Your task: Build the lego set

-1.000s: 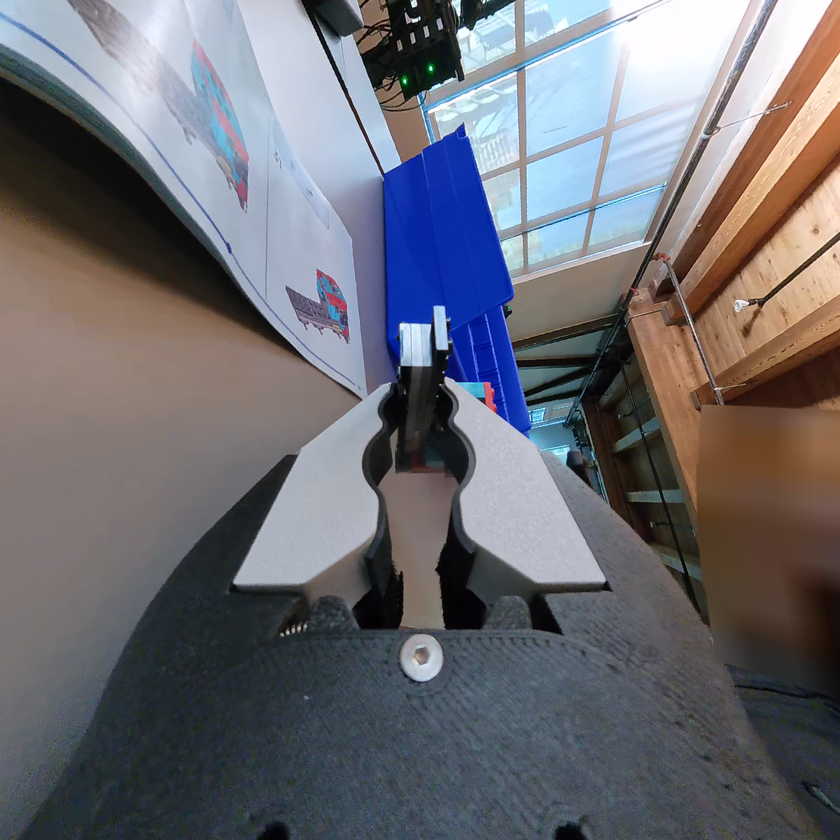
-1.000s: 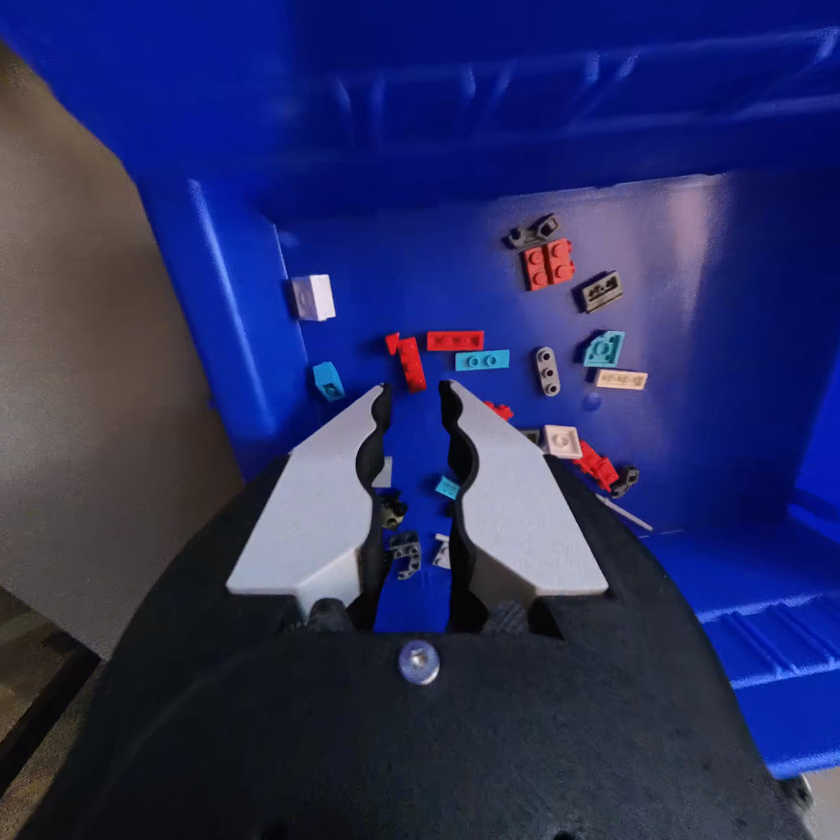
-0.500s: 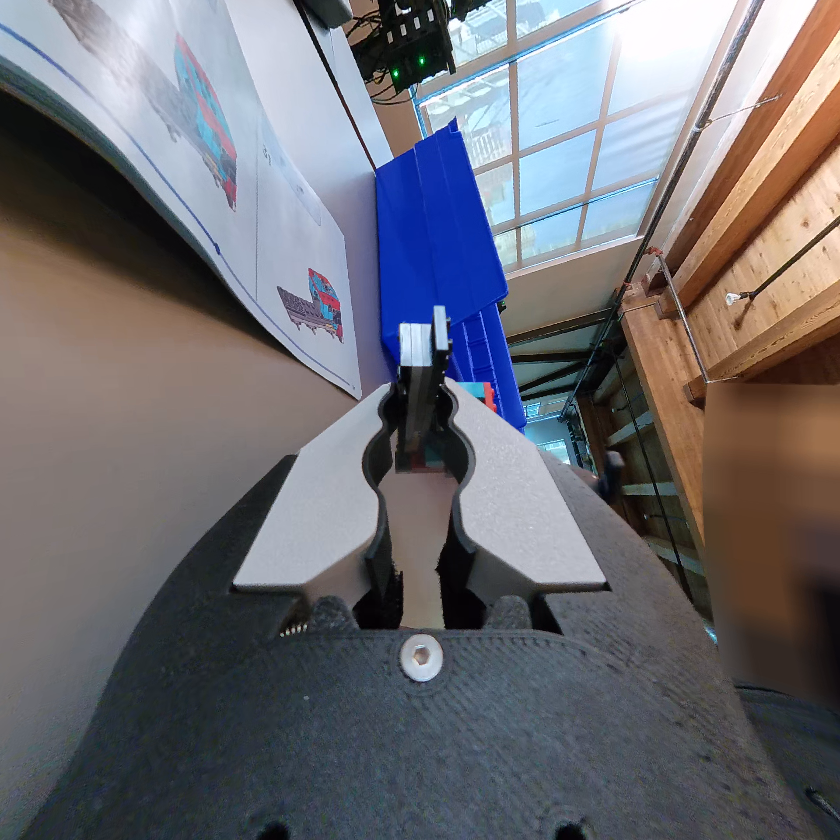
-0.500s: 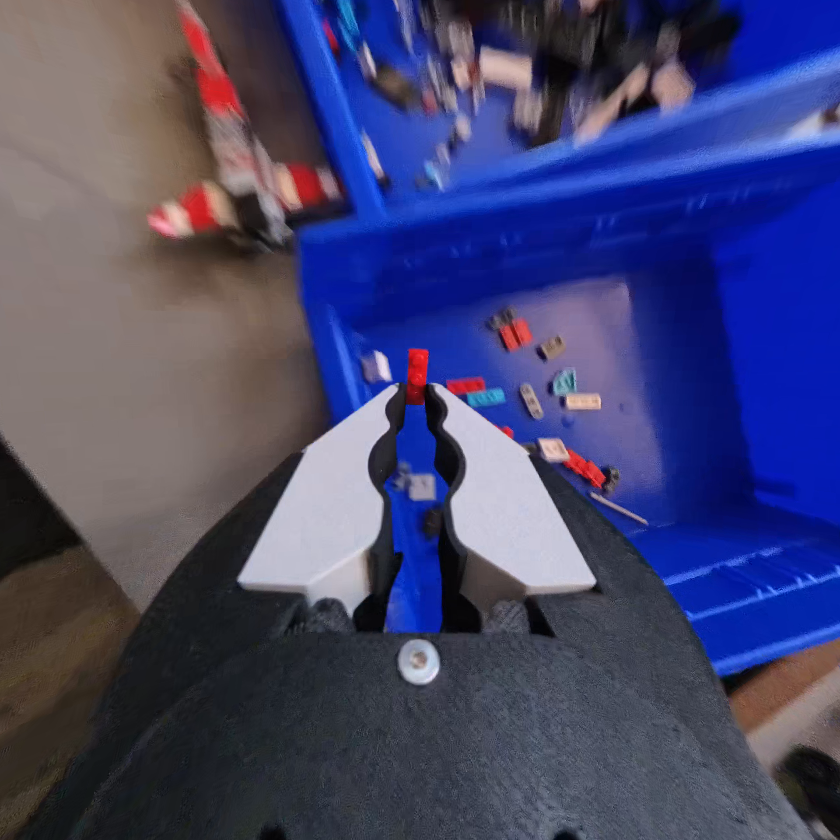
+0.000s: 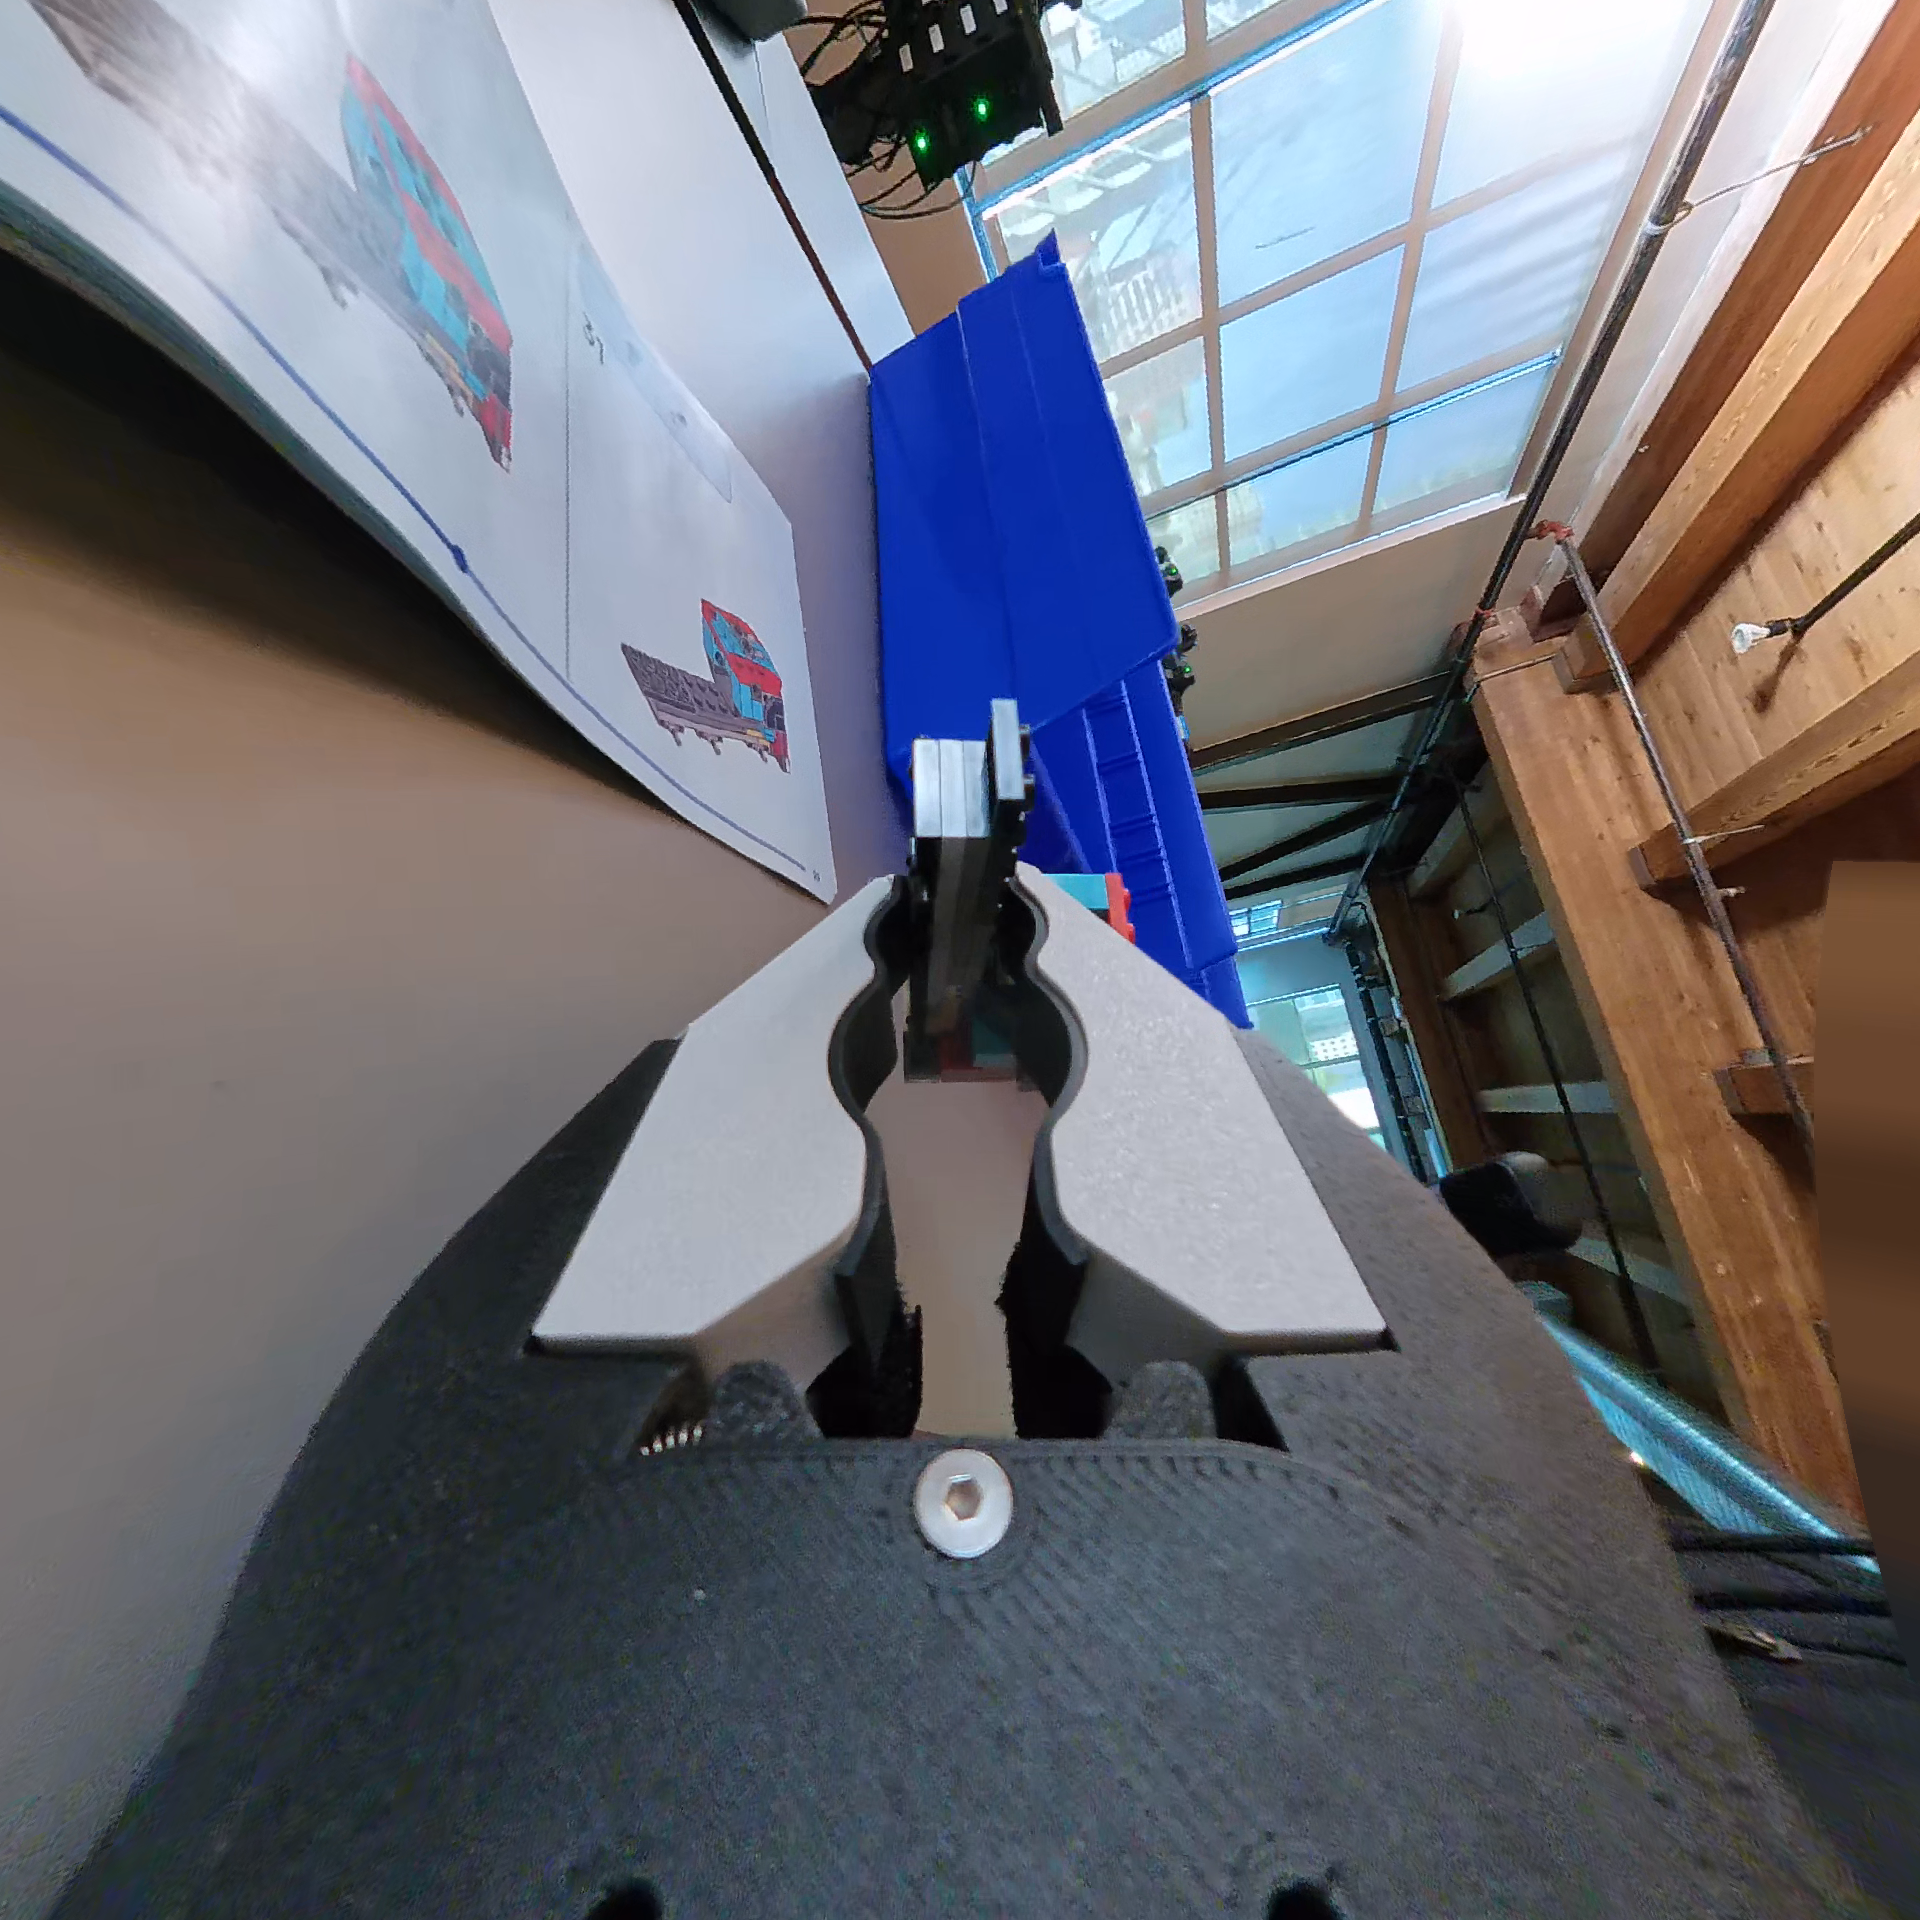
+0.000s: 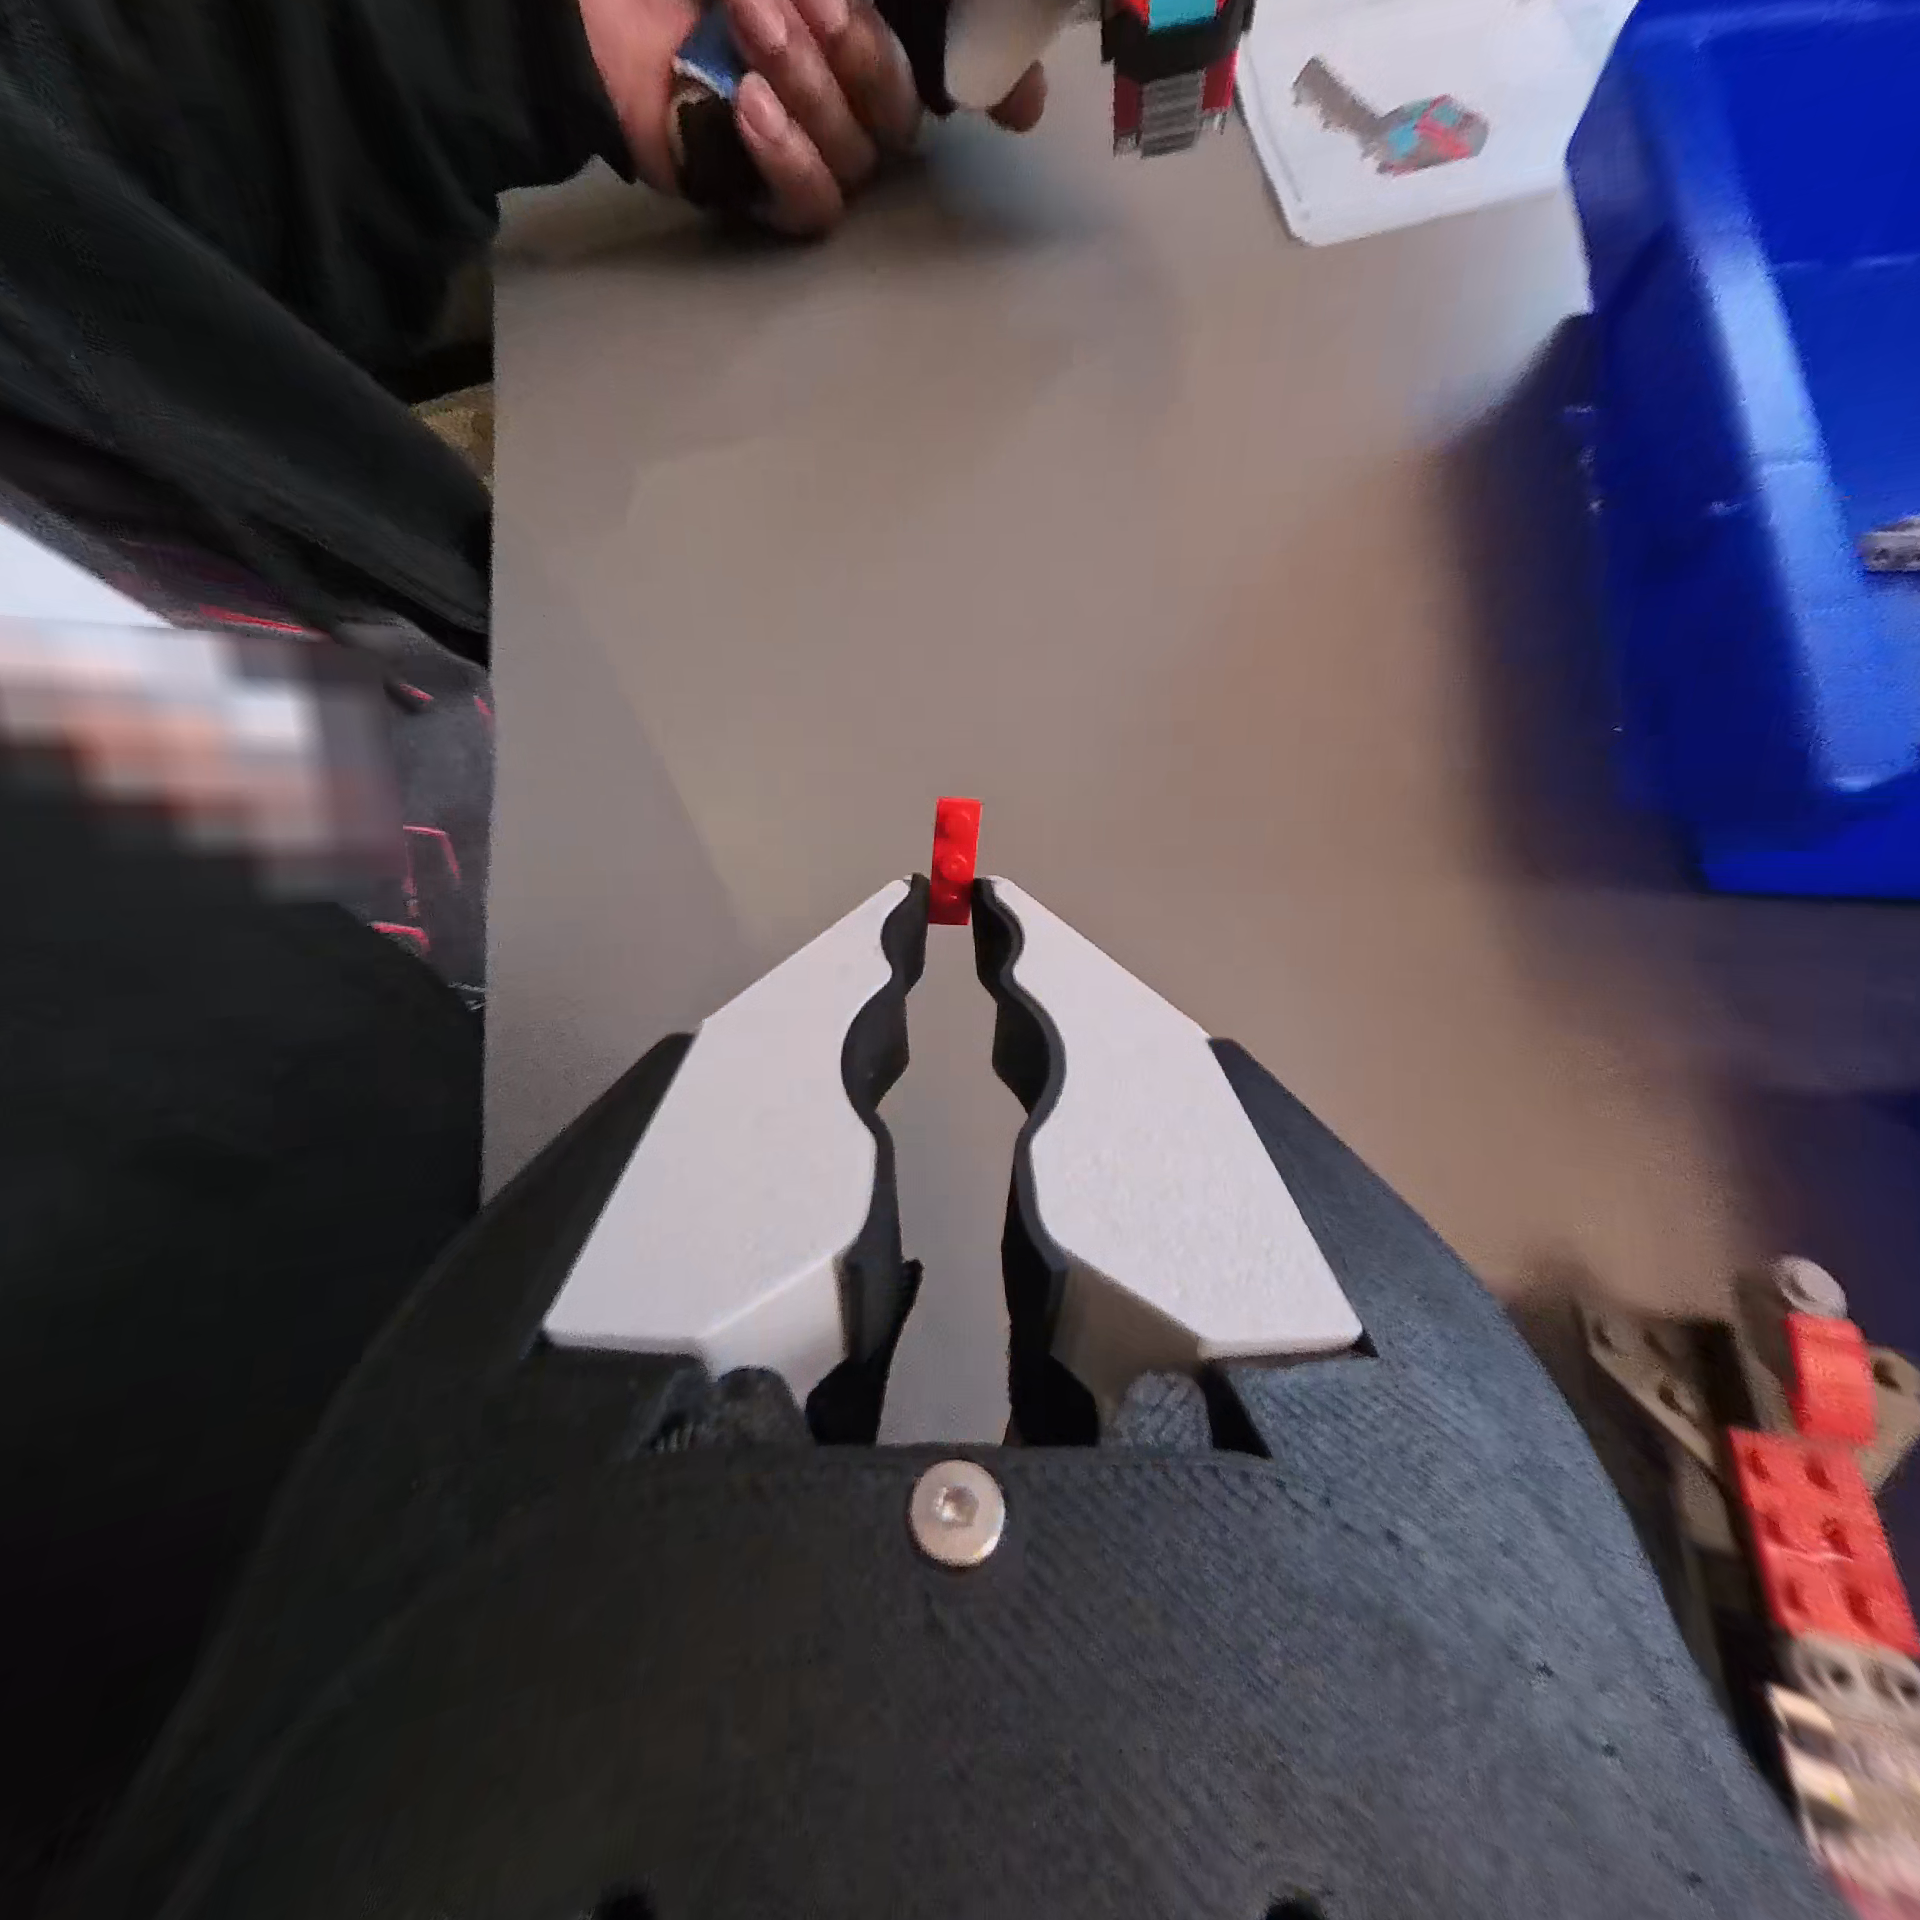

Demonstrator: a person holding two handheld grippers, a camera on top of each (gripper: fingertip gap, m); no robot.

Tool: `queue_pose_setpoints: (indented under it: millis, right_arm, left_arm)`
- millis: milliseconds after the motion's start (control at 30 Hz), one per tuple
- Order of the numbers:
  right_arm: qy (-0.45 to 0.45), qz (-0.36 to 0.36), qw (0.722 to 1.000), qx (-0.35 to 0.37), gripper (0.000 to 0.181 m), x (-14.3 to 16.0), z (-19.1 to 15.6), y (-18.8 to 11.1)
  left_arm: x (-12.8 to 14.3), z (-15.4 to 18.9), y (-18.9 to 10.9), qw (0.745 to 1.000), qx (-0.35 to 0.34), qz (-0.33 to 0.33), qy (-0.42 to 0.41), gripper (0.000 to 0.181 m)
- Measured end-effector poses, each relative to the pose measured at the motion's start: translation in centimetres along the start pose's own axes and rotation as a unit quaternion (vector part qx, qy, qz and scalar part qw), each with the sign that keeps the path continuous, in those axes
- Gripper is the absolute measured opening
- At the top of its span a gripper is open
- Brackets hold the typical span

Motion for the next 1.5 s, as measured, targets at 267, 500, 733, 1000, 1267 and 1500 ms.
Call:
queue_pose_setpoints:
  millis: [267,500,733,1000,1267,1500]
  right_arm:
    - [-0.012,-0.059,0.998,0.021,0.008,0.7,1.7,3.0]
    - [0.0,-0.07,0.997,0.029,0.026,1.3,1.9,2.6]
    - [0.014,0.009,0.996,0.083,0.026,-1.7,3.7,-11.3]
    - [0.011,-0.142,0.949,0.283,0.023,3.2,14.2,-27.2]
    - [-0.012,-0.377,0.905,0.195,0.033,10.8,18.7,-25.8]
    - [0.02,-0.366,0.915,0.172,0.022,11.5,19.2,-25.5]
  left_arm:
    - [-0.3,0.0,-0.1,1.0,0.005,0.012,-0.004,0.016]
    - [0.0,0.0,0.1,1.0,0.007,-0.009,-0.009,0.016]
    - [0.0,0.0,0.1,1.0,0.007,-0.008,-0.009,0.016]
    - [0.4,-0.2,0.7,0.999,-0.012,-0.033,0.003,0.016]
    - [0.2,-0.2,0.2,1.0,-0.021,-0.006,0.014,0.016]
    - [0.2,-0.3,0.3,1.0,-0.024,-0.008,0.012,0.016]
Point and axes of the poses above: each gripper's, where its closed fingertips meet, y out along the fingers, x out of its underside, z = x × y across the jaws, the point moved 6 cm from there along -y, back along the fingers, and after that the axes turned 12 degrees about z, right-handed, at the moved point
